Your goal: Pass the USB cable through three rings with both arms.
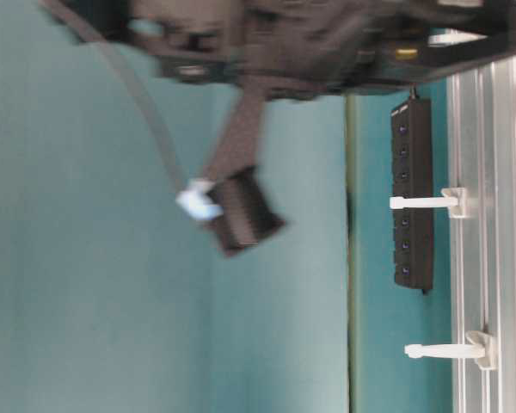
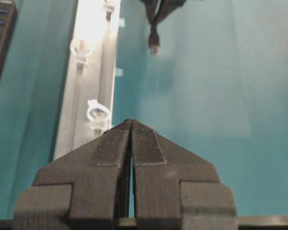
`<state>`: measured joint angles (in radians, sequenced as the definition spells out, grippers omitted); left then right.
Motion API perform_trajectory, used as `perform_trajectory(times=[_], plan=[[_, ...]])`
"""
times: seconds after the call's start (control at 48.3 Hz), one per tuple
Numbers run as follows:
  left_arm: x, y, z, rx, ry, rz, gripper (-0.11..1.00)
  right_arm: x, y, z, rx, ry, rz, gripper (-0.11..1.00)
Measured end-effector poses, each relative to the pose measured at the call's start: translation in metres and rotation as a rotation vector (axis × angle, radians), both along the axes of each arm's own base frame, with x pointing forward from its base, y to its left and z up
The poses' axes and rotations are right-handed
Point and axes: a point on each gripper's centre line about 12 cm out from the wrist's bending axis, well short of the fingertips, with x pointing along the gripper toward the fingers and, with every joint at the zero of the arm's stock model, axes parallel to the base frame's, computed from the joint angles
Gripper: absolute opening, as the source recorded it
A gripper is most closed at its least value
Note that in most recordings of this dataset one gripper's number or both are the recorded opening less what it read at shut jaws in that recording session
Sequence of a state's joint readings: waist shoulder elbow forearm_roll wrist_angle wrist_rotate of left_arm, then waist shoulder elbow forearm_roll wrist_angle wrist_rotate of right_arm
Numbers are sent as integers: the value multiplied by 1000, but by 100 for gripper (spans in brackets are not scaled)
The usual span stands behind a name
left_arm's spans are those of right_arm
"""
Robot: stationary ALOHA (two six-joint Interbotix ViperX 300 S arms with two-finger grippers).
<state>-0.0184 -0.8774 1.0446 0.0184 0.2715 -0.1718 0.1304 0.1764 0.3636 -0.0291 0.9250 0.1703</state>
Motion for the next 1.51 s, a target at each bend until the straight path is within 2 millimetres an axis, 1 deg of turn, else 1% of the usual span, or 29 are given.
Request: perform_trajectory(times=[0.165,0.372,0.579,0.662,0.786,0.952,1.262,1.303,1.365,1.427,1.51], plan=[[-1,0,1,0,-6,0,0,-4,-1,24,-8,15,30,-9],[-1,0,2,-2,-9,1,0,-18,-4,49,-21,54,48,-9],[-1,0,2,-2,-11,1,0,-39,-19,77,-97,101,55,-9],[-1,0,2,-2,-11,1,0,-48,-26,84,-134,116,57,-9],[-1,0,2,-2,-12,1,0,-63,-37,84,-160,139,44,-9],[-1,0,4,-2,-25,-1,0,-77,-42,77,-162,129,36,-9],[2,4,10,-2,-80,21,1,-100,-46,52,-155,86,49,-9],[3,5,11,-4,-86,23,5,-102,-47,47,-154,83,50,-9],[3,5,12,-4,-90,24,14,-103,-47,43,-152,74,52,-9],[5,5,12,-4,-94,24,30,-104,-48,38,-149,64,54,-9],[7,5,12,-4,-86,24,55,-105,-48,33,-146,51,54,-9]])
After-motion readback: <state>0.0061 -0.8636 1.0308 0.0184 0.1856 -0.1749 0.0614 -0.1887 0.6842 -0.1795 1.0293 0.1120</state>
